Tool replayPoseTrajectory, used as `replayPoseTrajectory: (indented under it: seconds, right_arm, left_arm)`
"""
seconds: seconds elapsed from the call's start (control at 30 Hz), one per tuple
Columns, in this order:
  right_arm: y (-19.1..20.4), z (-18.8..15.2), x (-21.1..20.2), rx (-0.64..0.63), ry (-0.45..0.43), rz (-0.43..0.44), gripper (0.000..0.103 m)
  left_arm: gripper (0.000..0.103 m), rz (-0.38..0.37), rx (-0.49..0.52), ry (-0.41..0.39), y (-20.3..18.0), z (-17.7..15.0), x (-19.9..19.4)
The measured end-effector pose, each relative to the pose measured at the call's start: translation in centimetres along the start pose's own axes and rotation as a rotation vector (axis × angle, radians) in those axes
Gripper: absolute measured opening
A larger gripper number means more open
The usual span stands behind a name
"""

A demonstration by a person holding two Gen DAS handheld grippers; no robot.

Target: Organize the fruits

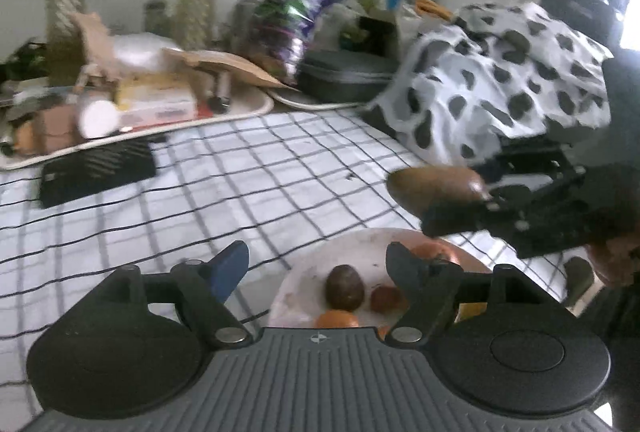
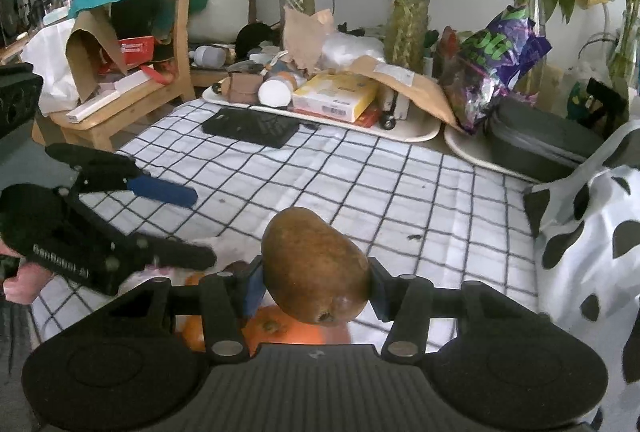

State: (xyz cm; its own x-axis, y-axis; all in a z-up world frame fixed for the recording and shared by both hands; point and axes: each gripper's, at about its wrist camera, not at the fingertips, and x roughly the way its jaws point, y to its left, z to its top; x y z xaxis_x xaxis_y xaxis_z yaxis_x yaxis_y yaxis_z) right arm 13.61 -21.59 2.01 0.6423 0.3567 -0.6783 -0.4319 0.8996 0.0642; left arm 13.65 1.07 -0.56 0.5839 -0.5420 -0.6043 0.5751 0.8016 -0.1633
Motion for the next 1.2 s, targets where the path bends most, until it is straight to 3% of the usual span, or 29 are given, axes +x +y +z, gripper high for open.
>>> replayPoseTrajectory:
  seconds: [0.23, 0.37, 0.47, 0.53, 0.77, 0.9, 1.2]
  right_arm:
    - [1.9, -0.2, 0.1, 0.07, 0.048, 0.105, 0.054]
    - [2.6, -0.4, 0.9, 0.121, 0.1, 0.137, 0.058]
    - [3.0, -0.4, 0.4, 0.127, 0.066, 0.122, 0.103]
    - [3.2, -0.4, -0.7, 0.128, 0.009, 0.113, 0.103]
    - [3.8, -1.8, -3.0, 0.148, 0.01, 0.018, 0.103]
    - [4.8, -3.6, -4.8, 0.147, 0.017, -0.055, 0.103]
    - [7.6, -6.9, -7.6, 0.11, 0.056, -0.212, 0.103]
  left_arm:
    - [0.075, 0.102, -0.011, -0.02, -0.2, -0.8, -2.5]
    - [0.075, 0.116, -0.026, -0.028, -0.4, -1.3, -3.6]
    - [0.075, 0.124, -0.022, -0.031, -0.9, -1.7, -4.2]
    - [0.075, 0.126, -0.027, -0.035, -1.3, -2.0, -4.8]
    - [0.075, 0.116, -0.065, -0.038, -2.7, -3.3, -7.4]
    - [0.075, 0.17, -0.072, -0.02, -4.1, -4.0, -8.5]
    - [0.076, 0.283, 0.018, 0.044, -7.9, -5.4, -9.7]
